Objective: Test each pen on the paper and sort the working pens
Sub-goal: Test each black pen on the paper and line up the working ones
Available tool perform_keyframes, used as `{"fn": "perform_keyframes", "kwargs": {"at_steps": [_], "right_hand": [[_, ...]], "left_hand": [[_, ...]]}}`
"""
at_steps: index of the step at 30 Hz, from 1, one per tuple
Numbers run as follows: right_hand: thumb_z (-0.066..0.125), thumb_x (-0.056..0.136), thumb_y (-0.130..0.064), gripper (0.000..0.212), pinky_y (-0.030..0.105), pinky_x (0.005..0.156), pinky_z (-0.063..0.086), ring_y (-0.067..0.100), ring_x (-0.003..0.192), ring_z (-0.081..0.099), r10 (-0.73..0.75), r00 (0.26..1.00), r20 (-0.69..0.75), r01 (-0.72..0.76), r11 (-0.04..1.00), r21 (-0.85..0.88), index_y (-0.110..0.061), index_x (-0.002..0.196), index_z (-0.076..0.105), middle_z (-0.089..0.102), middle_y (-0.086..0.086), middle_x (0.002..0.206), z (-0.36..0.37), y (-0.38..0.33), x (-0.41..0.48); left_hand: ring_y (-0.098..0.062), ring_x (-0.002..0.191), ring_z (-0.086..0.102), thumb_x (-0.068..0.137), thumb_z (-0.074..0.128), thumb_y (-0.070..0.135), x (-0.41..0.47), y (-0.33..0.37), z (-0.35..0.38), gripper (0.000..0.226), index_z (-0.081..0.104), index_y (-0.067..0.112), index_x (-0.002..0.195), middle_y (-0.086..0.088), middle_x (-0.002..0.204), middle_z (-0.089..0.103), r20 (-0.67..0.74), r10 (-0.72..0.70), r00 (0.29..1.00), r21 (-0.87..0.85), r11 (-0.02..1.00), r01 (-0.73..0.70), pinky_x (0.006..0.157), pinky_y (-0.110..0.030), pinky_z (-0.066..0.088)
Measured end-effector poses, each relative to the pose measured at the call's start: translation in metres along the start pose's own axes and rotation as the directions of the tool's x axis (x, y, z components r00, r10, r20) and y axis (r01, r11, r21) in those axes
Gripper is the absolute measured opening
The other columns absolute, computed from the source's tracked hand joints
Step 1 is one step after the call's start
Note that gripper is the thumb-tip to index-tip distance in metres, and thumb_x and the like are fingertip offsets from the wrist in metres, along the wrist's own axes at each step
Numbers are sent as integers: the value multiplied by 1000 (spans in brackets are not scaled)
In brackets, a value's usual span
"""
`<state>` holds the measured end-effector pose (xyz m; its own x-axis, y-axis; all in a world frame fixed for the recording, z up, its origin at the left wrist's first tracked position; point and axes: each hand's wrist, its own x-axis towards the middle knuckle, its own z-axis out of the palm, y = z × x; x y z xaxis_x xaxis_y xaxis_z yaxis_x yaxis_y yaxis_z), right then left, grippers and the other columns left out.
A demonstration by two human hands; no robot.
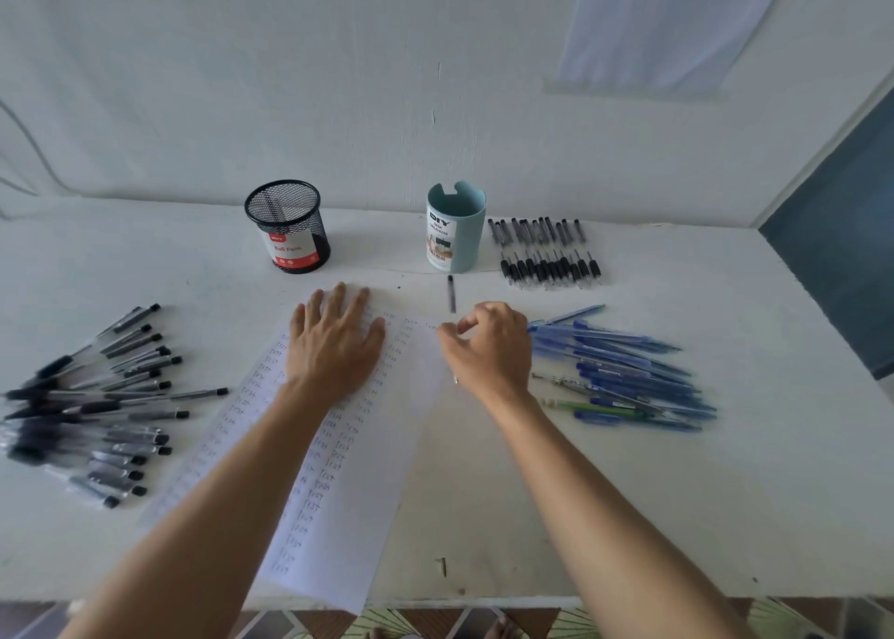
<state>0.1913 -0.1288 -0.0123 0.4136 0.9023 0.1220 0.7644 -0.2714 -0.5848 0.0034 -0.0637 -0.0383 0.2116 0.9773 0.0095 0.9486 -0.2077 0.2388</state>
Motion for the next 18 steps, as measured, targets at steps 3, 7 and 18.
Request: {"fn": "perform_keyframes", "kwargs": {"at_steps": [3,7,18], "right_hand": [[62,86,-40,17,37,83,48,19,95,53,58,988,-142,-39,991,131,-23,85,59,63,-1,101,-11,6,11],[62,86,-36,18,36,80,46,24,97,57,160,960,-229,-124,979,161,-19,91,65,66,2,103,-27,20,45],[57,89,-34,29,42,97,37,37,118,47,284,951,-123,-300,942,-150,-19,108,73,58,12,124,-33,39,136]], "left_hand": [[-27,153,8,100,24,56,0,1,-1,61,20,31,156,-2,167,15,6,-6,1000,3,1000,6,125,-48,6],[-29,153,9,100,23,56,0,1,1,61,21,30,155,-2,166,16,-1,2,1000,10,1000,-2,124,-50,8],[-29,151,10,99,26,55,0,3,1,58,24,31,152,-1,164,19,-22,-6,1000,-3,1000,6,124,-49,8]]}}
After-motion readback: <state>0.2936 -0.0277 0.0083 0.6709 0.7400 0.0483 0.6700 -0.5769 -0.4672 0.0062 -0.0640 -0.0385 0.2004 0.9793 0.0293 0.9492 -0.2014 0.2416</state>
